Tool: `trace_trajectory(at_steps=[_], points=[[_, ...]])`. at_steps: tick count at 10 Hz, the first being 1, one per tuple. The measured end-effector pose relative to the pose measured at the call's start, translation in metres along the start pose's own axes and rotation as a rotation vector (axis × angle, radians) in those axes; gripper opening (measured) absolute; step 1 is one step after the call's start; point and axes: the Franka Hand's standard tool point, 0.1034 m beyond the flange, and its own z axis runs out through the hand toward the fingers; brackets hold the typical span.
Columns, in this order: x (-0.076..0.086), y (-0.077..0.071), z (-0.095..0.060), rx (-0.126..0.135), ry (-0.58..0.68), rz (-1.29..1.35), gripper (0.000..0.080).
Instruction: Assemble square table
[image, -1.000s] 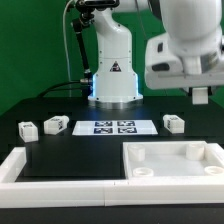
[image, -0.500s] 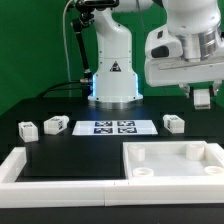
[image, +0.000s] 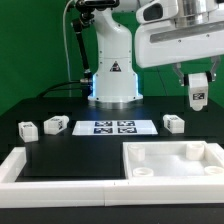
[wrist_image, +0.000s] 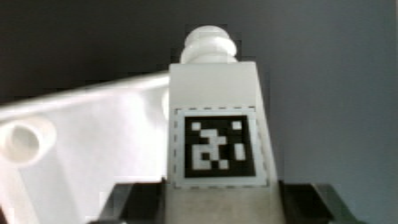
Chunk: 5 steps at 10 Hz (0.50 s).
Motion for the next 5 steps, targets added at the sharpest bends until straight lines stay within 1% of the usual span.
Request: trace_trajectory(at_steps=[1, 2, 3, 4, 5], points=[[0.001, 0.001, 0.001, 0.002, 0.057, -0.017, 0.0291], [0.016, 0.004, -0.004, 0.007, 0.108, -0.033, 0.0291], [0.036, 0.004, -0.016, 0.020, 0.202, -0.043, 0.0291], [0.049, 0.000, -0.021, 0.029, 0.281, -0.059, 0.0291], [0.057, -0.012, -0.027, 0.040, 0.377, -0.091, 0.0291]])
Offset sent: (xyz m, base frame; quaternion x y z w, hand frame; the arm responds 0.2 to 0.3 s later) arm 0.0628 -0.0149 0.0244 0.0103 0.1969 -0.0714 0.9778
